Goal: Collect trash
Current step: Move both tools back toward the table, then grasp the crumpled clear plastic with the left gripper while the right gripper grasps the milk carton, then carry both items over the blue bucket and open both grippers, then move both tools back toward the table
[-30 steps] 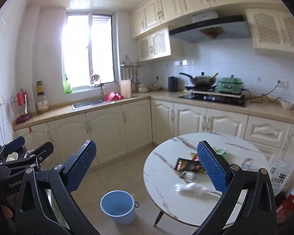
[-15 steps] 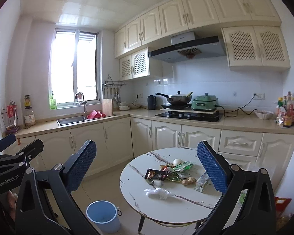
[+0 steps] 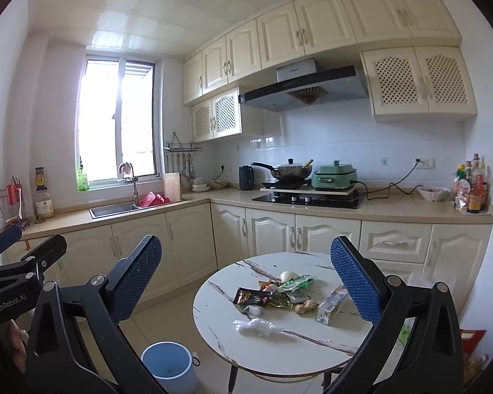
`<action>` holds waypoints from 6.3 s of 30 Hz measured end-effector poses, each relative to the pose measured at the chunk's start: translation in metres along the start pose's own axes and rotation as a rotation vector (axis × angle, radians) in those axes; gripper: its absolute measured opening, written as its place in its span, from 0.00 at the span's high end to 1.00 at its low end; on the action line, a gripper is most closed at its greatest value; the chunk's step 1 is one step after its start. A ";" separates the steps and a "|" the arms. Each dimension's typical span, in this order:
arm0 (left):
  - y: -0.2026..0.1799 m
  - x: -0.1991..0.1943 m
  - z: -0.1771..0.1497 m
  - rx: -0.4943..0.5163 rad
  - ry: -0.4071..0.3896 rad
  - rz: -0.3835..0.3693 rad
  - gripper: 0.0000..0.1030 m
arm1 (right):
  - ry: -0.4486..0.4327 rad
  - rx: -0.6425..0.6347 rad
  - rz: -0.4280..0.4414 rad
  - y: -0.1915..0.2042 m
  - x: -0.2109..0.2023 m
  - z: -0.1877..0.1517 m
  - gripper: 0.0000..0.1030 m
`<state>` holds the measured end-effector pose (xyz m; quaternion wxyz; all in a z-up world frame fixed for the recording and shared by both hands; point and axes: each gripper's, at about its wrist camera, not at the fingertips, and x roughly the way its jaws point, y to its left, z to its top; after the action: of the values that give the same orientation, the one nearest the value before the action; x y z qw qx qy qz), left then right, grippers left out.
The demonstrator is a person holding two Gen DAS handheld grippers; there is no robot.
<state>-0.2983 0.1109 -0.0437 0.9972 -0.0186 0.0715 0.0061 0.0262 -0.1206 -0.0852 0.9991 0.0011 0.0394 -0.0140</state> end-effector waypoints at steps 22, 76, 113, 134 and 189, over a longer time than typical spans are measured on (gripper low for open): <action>-0.004 0.065 0.019 0.013 0.029 -0.007 0.01 | 0.039 0.030 -0.006 -0.013 0.017 -0.011 0.00; -0.199 0.622 -0.100 0.232 0.690 -0.460 0.86 | 0.758 0.149 -0.235 -0.209 0.343 -0.210 0.00; 0.085 0.512 -0.056 -0.068 0.498 -0.256 0.88 | 0.565 -0.009 0.410 0.066 0.286 -0.156 0.62; 0.266 0.668 -0.266 -0.158 0.952 -0.005 0.87 | 1.062 -0.129 0.592 0.295 0.523 -0.441 0.62; -0.013 0.027 -0.094 0.008 0.011 0.043 0.01 | 0.018 -0.033 0.124 0.047 0.022 0.009 0.00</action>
<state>-0.2849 0.0942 -0.1400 0.9965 -0.0133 0.0776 0.0274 0.0505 -0.0740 -0.0776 0.9976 -0.0131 0.0482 0.0484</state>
